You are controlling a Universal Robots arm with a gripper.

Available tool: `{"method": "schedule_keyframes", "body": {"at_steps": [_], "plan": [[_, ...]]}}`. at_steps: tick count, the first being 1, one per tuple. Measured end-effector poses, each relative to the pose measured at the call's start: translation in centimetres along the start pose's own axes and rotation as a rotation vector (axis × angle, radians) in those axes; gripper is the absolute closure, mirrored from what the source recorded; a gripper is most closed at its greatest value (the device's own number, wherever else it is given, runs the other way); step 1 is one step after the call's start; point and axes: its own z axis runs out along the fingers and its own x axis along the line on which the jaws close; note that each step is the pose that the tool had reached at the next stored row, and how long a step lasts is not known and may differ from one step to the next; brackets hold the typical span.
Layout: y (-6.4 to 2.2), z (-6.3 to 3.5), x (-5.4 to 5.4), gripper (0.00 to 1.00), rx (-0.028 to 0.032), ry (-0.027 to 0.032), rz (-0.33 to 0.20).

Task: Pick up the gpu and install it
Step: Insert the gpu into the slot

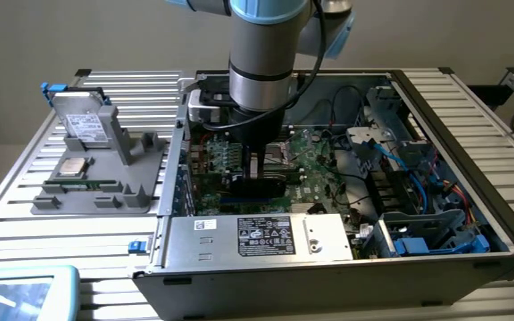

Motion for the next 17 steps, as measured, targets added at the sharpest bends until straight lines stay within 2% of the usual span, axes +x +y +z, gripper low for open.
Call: {"method": "schedule_keyframes", "body": {"at_steps": [17], "plan": [[0.12, 0.03, -0.01, 0.73, 0.0001, 0.0000, -0.002]]}}
